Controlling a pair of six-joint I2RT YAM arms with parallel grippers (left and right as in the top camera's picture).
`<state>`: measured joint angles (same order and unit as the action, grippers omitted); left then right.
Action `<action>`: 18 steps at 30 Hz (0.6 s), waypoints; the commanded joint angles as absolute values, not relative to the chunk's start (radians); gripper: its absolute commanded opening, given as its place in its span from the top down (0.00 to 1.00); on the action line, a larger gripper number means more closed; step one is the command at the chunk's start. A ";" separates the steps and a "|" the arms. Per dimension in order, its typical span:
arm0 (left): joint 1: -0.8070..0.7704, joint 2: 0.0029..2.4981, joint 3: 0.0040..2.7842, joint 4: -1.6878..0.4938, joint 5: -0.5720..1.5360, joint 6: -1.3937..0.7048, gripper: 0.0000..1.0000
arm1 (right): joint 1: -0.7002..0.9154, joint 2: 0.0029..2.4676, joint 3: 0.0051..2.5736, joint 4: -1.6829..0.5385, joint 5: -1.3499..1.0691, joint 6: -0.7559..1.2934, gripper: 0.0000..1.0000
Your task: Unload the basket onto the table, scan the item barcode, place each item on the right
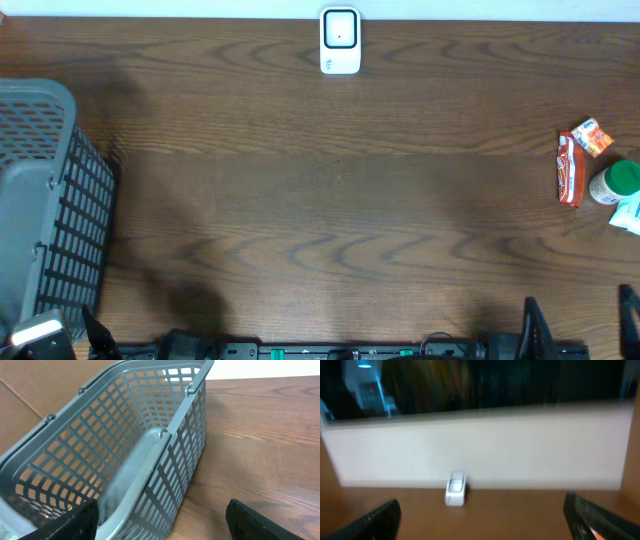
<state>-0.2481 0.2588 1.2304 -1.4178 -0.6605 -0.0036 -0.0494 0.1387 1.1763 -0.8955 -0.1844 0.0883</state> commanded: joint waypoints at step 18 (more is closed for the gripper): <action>-0.242 0.257 1.228 -1.421 -0.666 -0.005 0.18 | 0.049 0.006 0.140 0.178 -0.160 -0.057 0.01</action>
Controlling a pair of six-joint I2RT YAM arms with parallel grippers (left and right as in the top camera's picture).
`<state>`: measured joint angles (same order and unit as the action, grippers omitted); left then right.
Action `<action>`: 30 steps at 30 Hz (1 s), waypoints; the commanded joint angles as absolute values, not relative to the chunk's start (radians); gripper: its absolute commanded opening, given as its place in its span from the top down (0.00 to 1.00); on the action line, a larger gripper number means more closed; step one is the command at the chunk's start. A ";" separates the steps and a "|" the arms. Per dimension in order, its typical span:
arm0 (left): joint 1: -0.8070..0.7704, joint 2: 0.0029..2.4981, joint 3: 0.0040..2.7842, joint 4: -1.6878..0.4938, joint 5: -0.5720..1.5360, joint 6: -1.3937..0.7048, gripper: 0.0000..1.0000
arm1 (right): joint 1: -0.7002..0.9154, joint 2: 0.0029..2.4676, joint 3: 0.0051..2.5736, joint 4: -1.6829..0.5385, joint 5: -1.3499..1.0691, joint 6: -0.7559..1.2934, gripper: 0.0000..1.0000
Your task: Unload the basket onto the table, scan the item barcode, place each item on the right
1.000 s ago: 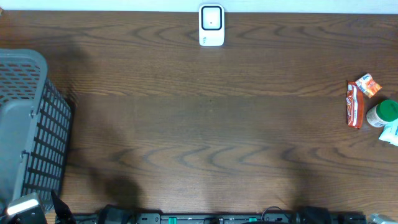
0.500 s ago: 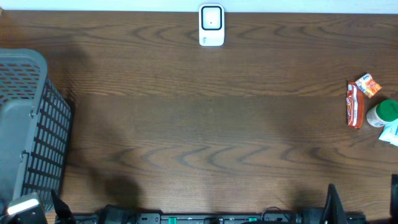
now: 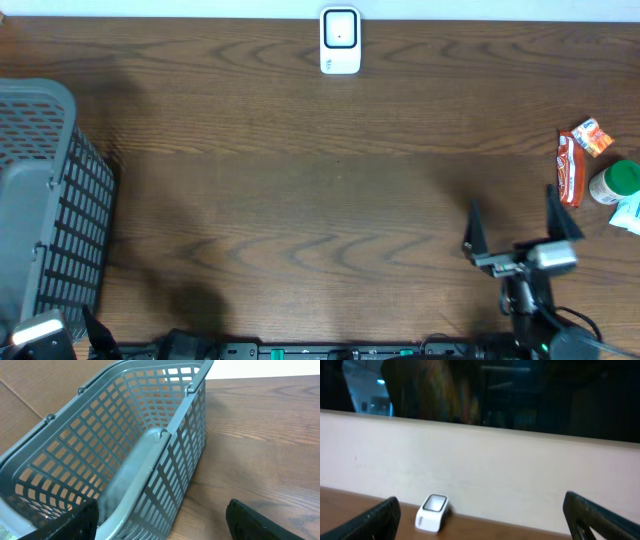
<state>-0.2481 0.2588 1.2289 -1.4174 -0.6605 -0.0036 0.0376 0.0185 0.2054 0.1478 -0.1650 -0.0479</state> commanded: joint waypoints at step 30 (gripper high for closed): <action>-0.242 0.257 1.228 -1.421 -0.666 -0.005 0.18 | 0.045 0.012 0.006 -0.064 -0.132 -0.057 0.01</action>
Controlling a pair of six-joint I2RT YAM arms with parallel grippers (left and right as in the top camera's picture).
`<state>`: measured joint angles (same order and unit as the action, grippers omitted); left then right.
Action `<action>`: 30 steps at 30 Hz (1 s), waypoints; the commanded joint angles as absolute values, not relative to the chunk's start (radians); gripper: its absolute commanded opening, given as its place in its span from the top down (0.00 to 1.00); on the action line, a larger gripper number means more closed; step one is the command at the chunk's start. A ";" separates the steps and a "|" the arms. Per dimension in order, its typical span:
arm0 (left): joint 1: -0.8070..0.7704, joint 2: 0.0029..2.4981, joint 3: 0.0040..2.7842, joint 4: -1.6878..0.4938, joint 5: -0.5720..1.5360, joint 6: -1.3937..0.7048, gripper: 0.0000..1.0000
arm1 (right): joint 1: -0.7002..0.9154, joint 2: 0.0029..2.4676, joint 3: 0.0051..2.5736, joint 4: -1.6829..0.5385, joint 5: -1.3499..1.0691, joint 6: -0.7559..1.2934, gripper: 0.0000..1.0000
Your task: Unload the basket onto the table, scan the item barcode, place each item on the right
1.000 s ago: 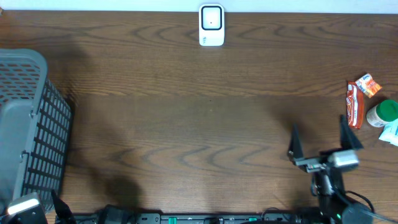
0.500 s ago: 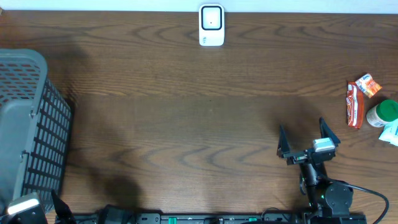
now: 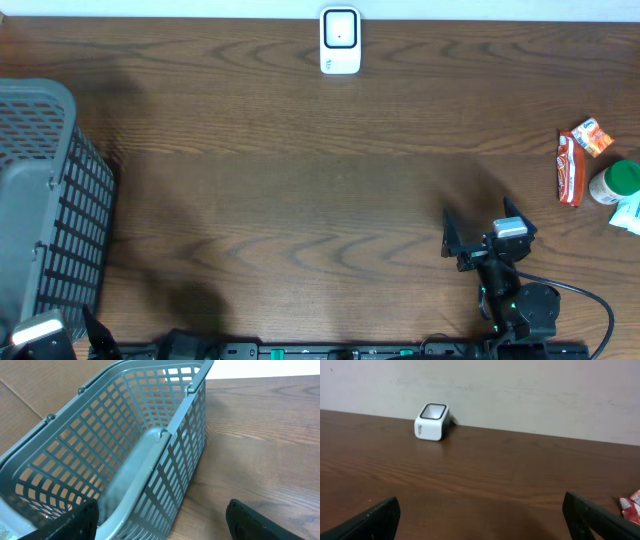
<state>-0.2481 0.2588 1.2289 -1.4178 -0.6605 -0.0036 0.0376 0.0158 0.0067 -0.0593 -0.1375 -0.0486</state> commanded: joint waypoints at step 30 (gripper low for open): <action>-0.086 0.112 0.842 -0.964 -0.131 -0.009 0.02 | 0.045 0.012 0.006 -0.064 -0.132 -0.057 0.01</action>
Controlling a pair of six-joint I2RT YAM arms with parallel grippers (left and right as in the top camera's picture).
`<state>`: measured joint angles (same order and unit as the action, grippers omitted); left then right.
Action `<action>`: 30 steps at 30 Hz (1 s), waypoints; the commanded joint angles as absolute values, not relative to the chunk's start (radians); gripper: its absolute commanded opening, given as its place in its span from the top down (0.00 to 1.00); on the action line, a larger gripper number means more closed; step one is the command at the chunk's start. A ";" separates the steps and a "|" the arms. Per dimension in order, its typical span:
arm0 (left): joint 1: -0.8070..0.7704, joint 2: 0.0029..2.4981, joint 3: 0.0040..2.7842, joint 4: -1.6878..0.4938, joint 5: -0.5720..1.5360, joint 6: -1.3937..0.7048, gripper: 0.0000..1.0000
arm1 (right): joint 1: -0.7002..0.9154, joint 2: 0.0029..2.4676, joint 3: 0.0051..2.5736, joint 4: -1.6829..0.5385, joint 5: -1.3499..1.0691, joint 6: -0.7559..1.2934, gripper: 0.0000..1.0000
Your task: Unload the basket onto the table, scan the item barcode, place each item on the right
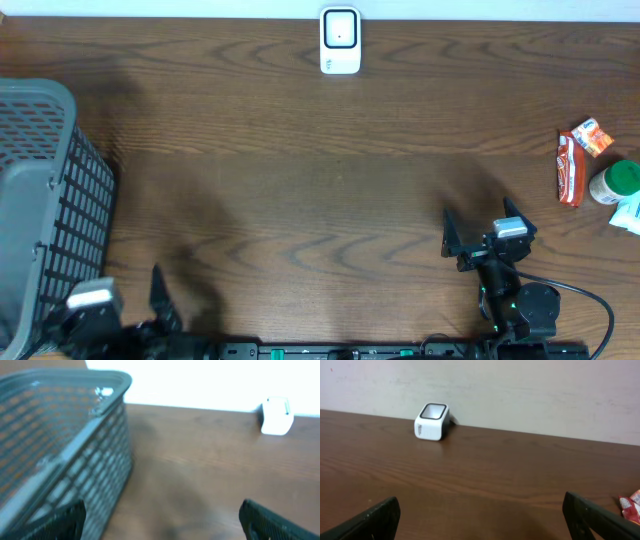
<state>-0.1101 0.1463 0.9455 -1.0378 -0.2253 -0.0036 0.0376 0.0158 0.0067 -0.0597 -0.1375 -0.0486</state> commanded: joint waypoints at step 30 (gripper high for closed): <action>0.034 0.001 0.058 -0.084 -0.034 -0.009 0.02 | 0.045 0.012 0.006 -0.064 -0.132 -0.057 0.01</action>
<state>0.0269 0.0120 0.0689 -0.0990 -0.0494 -0.0036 0.0376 0.0158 0.0067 -0.0597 -0.1371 -0.0486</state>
